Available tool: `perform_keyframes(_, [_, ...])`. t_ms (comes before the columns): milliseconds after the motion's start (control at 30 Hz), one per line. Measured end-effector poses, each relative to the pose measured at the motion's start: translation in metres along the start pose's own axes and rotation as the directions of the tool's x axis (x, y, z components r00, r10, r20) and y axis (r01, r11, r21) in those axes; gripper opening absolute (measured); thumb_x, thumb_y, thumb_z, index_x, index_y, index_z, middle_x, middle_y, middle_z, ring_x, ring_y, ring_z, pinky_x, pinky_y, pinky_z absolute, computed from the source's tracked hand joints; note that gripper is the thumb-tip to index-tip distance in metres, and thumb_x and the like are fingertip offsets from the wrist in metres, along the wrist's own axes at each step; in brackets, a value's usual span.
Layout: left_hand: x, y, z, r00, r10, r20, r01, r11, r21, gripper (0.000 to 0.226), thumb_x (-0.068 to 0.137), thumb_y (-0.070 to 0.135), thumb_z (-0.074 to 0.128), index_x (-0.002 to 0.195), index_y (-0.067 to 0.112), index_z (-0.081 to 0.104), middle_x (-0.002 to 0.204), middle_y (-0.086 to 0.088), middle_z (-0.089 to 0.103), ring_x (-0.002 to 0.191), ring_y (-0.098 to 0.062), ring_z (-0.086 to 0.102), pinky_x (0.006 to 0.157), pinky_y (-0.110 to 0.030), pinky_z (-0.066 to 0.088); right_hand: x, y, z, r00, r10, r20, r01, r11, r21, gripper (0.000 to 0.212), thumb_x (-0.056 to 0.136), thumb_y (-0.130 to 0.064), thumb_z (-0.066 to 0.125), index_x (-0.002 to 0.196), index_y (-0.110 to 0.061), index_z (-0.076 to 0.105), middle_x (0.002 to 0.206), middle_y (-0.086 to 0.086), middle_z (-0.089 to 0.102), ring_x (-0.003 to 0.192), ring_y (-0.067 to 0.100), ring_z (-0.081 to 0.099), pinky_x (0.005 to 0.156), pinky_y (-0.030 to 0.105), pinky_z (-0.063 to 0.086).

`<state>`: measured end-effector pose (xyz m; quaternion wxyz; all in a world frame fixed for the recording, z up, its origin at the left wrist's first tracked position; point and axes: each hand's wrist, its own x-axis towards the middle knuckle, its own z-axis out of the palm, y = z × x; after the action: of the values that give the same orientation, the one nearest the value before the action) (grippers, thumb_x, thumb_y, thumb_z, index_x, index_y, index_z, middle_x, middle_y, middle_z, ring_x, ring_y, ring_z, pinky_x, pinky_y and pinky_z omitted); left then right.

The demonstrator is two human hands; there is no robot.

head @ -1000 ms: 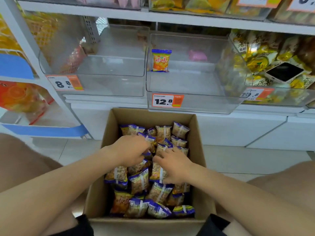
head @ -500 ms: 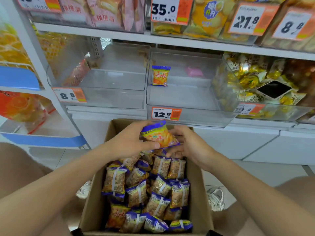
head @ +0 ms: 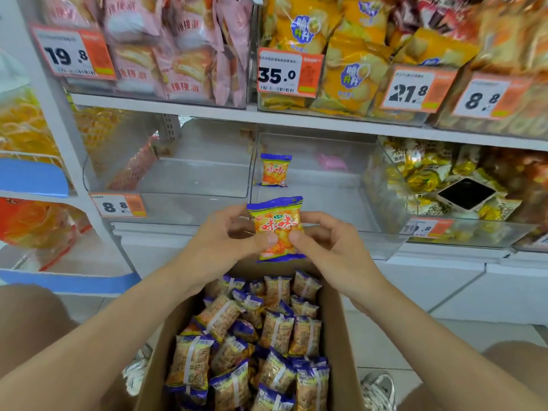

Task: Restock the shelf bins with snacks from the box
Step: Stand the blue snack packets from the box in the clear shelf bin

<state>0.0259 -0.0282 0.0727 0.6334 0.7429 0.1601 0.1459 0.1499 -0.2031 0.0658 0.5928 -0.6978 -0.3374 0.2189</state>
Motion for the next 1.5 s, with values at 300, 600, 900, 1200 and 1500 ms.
perform_keyframes(300, [0.062, -0.003, -0.017, 0.946, 0.216, -0.242, -0.049, 0.833, 0.551, 0.037, 0.101, 0.039, 0.062, 0.134, 0.028, 0.052, 0.132, 0.005, 0.047, 0.116, -0.013, 0.054, 0.100, -0.032, 0.048, 0.133, 0.010, -0.021, 0.944, -0.026, -0.328, -0.096, 0.931, -0.352, 0.013, 0.096, -0.028, 0.074, 0.100, -0.016, 0.069, 0.081, 0.001, 0.078, 0.080, 0.018, 0.074, 0.076, 0.038, 0.057])
perform_keyframes(600, [0.092, -0.008, -0.015, 0.977, 0.179, -0.115, -0.033, 0.660, 0.751, 0.047, 0.098, 0.021, 0.063, 0.135, 0.020, 0.034, 0.117, -0.002, 0.048, 0.086, -0.016, 0.058, 0.071, -0.031, 0.051, 0.235, 0.072, -0.005, 0.978, 0.140, -0.157, -0.210, 0.704, -0.678, 0.011, 0.095, -0.017, 0.067, 0.096, -0.007, 0.071, 0.090, 0.009, 0.065, 0.088, 0.031, 0.062, 0.070, 0.029, 0.042])
perform_keyframes(900, [0.091, -0.013, -0.018, 0.984, 0.146, -0.097, -0.023, 0.659, 0.752, 0.053, 0.099, 0.025, 0.061, 0.140, 0.027, 0.027, 0.118, 0.002, 0.046, 0.074, -0.015, 0.060, 0.069, -0.035, 0.054, 0.260, 0.087, 0.009, 0.935, 0.124, -0.332, -0.336, 0.607, -0.720, 0.030, 0.094, -0.034, 0.071, 0.109, -0.011, 0.059, 0.116, 0.016, 0.067, 0.104, 0.037, 0.067, 0.078, 0.041, 0.056])
perform_keyframes(1200, [0.062, -0.009, -0.022, 0.941, 0.319, -0.112, -0.115, 0.614, 0.781, 0.030, 0.095, 0.020, 0.063, 0.112, 0.017, 0.038, 0.109, 0.000, 0.043, 0.070, -0.016, 0.051, 0.057, -0.029, 0.040, 0.204, 0.039, -0.008, 0.976, -0.040, -0.213, -0.147, 0.599, -0.787, 0.016, 0.090, -0.023, 0.063, 0.078, -0.014, 0.060, 0.078, 0.006, 0.067, 0.071, 0.029, 0.063, 0.058, 0.030, 0.044])
perform_keyframes(1500, [-0.002, -0.068, -0.012, 0.804, -0.474, 0.358, -0.253, 0.273, 0.928, 0.013, 0.098, 0.029, 0.059, 0.108, 0.022, 0.055, 0.103, 0.000, 0.060, 0.093, -0.023, 0.059, 0.081, -0.043, 0.053, 0.009, 0.005, 0.031, 0.910, -0.112, 0.400, 0.371, 0.652, -0.661, 0.012, 0.092, -0.029, 0.063, 0.081, -0.031, 0.062, 0.062, -0.014, 0.063, 0.062, 0.006, 0.062, 0.058, 0.028, 0.049])
